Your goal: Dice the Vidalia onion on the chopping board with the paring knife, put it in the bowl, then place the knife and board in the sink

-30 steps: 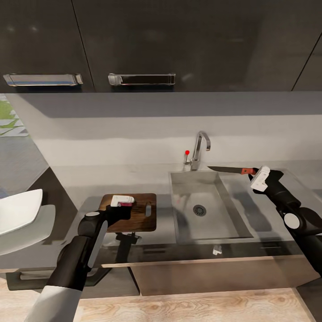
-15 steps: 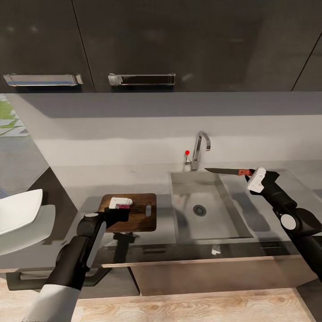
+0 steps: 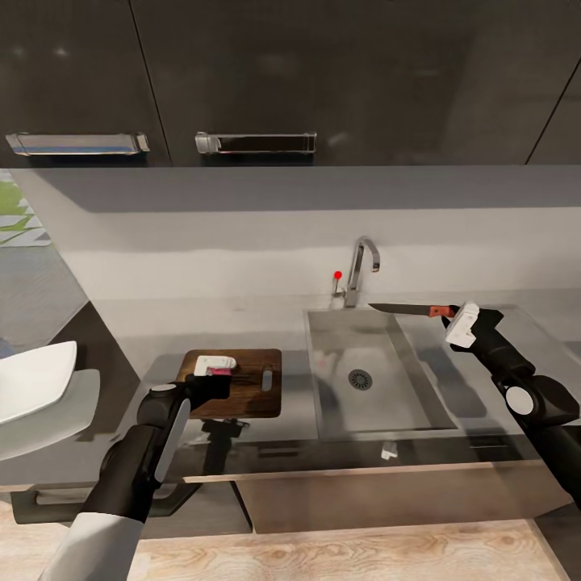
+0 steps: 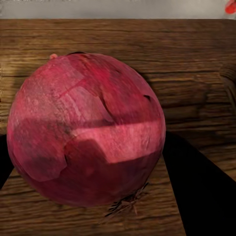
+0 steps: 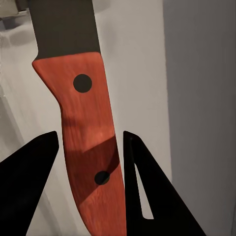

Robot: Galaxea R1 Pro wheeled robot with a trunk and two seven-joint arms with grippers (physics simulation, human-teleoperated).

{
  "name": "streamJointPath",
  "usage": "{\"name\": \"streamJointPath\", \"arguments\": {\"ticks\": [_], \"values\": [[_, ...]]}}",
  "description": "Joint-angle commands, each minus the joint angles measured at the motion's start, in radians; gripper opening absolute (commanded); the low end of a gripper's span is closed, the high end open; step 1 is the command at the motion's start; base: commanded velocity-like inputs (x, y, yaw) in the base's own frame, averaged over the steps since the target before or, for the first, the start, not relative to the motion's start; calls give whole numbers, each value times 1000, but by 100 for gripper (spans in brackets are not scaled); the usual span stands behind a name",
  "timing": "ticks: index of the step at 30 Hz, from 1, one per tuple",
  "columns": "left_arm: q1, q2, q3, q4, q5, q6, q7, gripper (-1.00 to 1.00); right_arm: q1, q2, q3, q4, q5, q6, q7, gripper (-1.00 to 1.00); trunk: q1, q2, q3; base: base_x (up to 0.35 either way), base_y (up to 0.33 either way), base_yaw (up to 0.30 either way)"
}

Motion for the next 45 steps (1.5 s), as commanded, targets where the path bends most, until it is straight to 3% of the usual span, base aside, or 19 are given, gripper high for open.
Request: {"name": "streamJointPath", "arguments": {"ticks": [1, 15, 25, 45], "values": [[-1, 0, 2, 4, -21, 4, -1, -100, -1, -1, 1, -1, 9, 2, 3, -100, 1, -2, -3, 0, 0, 0], [-1, -1, 1, -1, -20, 3, -2, -100, -1, -1, 17, -1, 9, 2, 2, -100, 1, -2, -9, 0, 0, 0], [-1, 0, 2, -5, -20, -39, -3, -100, -1, 0, 26, -1, 9, 2, -59, -100, 1, -2, -9, 0, 0, 0], [-1, 0, 2, -5, -20, -41, -5, -100, -1, -1, 27, -1, 9, 2, -61, -100, 1, -2, -9, 26, 0, 0]]}}
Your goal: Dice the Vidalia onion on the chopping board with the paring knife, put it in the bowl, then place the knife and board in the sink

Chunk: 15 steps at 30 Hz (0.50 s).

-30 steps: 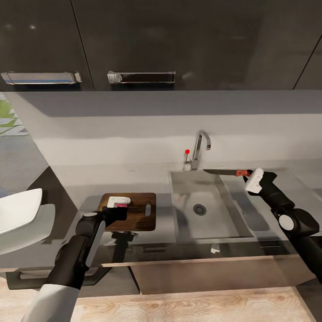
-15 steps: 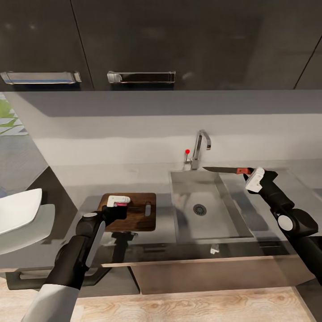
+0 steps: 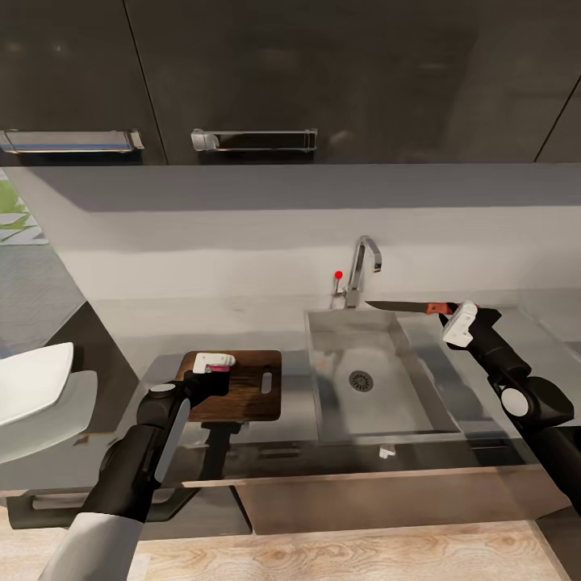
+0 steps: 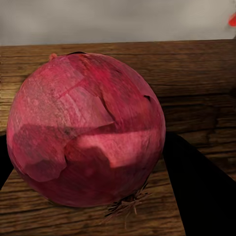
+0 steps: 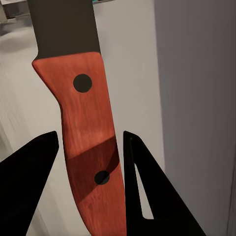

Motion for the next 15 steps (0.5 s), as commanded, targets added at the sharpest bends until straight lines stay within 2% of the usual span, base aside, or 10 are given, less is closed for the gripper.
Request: {"name": "streamJointPath", "arguments": {"ticks": [1, 15], "values": [[-1, 0, 1, -1, 0, 5, -4, -100, -1, -1, 1, -1, 9, 2, 3, -100, 1, -2, -2, 0, 0, 0], [-1, 0, 1, 17, 0, 5, -4, -100, -1, -1, 1, -1, 9, 2, 3, -100, 1, -2, -2, 0, 0, 0]]}}
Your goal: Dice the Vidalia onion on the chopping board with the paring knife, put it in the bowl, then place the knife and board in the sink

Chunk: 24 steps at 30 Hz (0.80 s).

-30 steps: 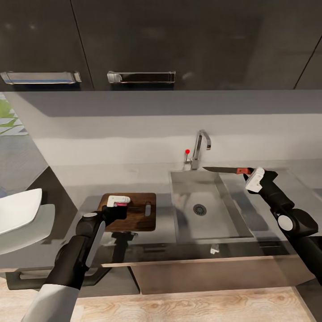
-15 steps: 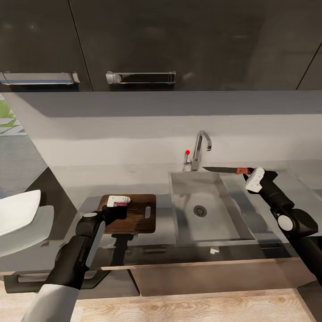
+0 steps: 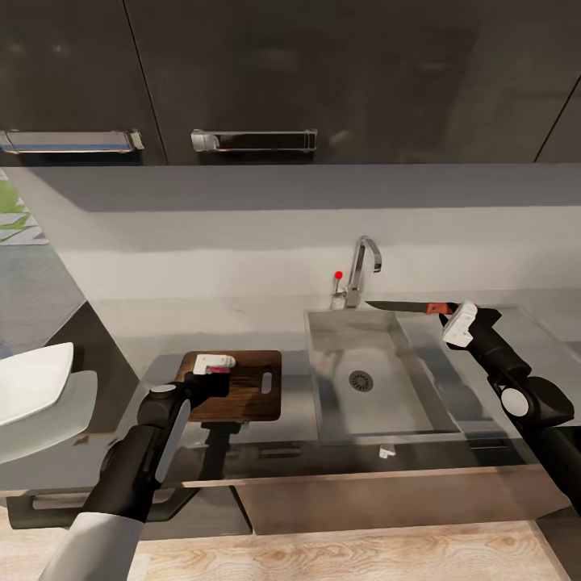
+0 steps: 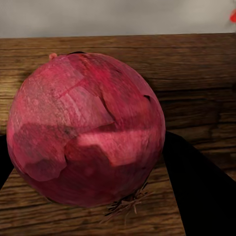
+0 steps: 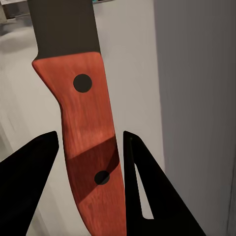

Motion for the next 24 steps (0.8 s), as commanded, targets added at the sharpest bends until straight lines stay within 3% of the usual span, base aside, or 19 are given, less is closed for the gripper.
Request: {"name": "streamJointPath", "arguments": {"ticks": [1, 13, 14, 24], "values": [[0, 0, 1, 6, 0, 5, -4, -100, -1, -1, 1, -1, 9, 2, 3, -100, 1, -2, -2, 0, 0, 0], [0, 0, 1, 7, 0, 7, -1, -100, -1, 0, 5, -1, 9, 2, 3, -100, 1, -2, -2, 0, 0, 0], [0, 0, 1, 7, 0, 7, -1, 100, -1, 0, 5, -1, 9, 2, 3, -100, 1, -2, -2, 0, 0, 0], [0, 0, 1, 7, 0, 7, 0, 100, -1, -1, 6, -1, 9, 2, 3, -100, 1, -2, -2, 0, 0, 0]]}}
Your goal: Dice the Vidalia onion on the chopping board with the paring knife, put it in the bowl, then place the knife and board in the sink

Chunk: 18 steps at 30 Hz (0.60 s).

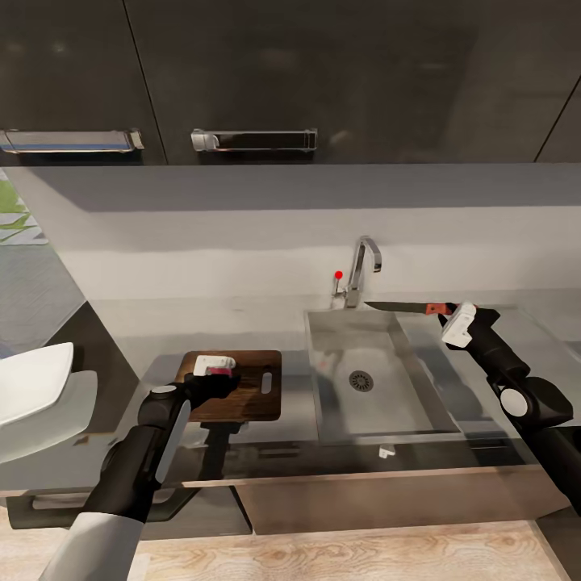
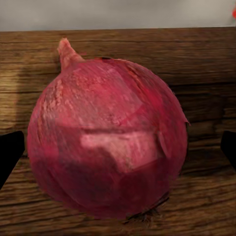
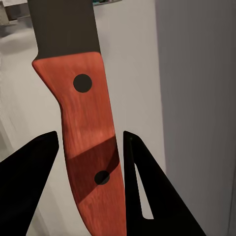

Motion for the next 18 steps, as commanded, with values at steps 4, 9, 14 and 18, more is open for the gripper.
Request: {"name": "streamJointPath", "arguments": {"ticks": [4, 9, 14, 18], "values": [[-1, 0, 0, -1, 1, 5, -2, 100, -1, 0, 1, -1, 9, 2, 3, -100, 1, -2, -2, 0, 0, 0], [-1, 0, 1, -2, 1, 5, -2, 100, -1, -1, 1, -1, 9, 2, 3, -100, 1, -2, -2, 0, 0, 0], [-1, 0, 1, -9, 1, 5, -2, 100, -1, -1, 1, -1, 9, 2, 3, -100, 1, -2, -2, 0, 0, 0], [-1, 1, 2, -26, 1, 5, -2, 100, -1, -1, 6, -1, 9, 2, 3, -100, 1, -2, -2, 0, 0, 0]]}}
